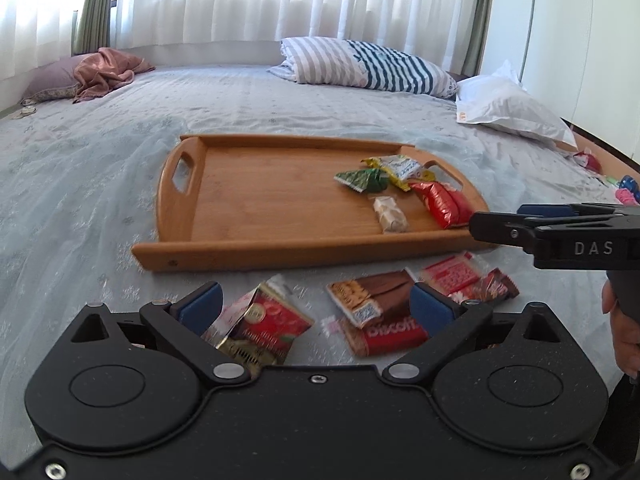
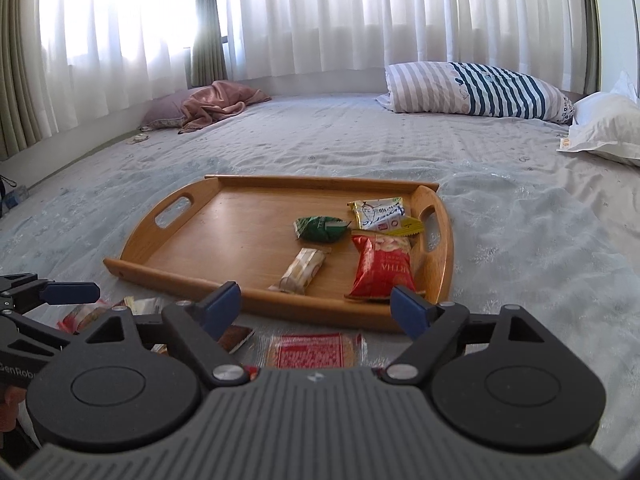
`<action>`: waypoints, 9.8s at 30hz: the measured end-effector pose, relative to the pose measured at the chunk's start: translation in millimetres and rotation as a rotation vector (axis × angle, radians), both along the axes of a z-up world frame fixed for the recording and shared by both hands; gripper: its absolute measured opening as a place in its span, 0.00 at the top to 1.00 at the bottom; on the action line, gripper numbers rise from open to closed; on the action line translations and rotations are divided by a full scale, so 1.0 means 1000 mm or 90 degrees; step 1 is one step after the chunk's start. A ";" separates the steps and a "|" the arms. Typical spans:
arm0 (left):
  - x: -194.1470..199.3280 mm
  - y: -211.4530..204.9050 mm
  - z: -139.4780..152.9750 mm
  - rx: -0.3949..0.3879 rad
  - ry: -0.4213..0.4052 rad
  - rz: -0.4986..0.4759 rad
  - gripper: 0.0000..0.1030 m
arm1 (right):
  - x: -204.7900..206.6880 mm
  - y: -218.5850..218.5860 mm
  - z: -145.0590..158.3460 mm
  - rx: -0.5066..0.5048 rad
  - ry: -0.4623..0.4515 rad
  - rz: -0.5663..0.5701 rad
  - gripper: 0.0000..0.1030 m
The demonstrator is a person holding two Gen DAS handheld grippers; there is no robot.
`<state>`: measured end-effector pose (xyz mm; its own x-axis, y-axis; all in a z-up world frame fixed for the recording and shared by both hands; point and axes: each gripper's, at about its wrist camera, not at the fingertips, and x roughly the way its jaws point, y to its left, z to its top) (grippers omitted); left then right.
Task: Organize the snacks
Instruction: 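Move both open tools back toward the remaining snack pile, then grasp a red chocolate bar with the right tool while the left tool grasps the gold-and-red candy packet, then carry both snacks over the wooden tray and open both tools to drop them, then move both open tools back toward the snack pile, then grasp the pink-and-white pastry packet with the left tool while the right tool grasps another red chocolate bar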
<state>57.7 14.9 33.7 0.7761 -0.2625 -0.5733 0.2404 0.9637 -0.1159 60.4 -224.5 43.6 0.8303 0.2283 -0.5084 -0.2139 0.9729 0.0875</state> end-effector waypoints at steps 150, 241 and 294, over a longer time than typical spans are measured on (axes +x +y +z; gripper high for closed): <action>0.152 -0.008 -0.010 -0.064 0.070 0.121 0.71 | 0.112 0.046 -0.044 0.205 0.092 -0.123 0.73; -0.007 0.047 -0.028 0.080 0.004 0.068 0.40 | -0.021 0.034 -0.060 -0.035 0.025 -0.111 0.00; -0.001 0.045 -0.002 0.054 0.003 0.050 0.81 | -0.056 -0.021 -0.047 -0.133 0.074 -0.276 0.21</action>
<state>56.7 59.5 31.5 0.7897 -0.1507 -0.5947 0.1629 0.9861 -0.0334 4.9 -245.5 -3.4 0.7613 -0.2419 -0.6016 0.2139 0.9696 -0.1191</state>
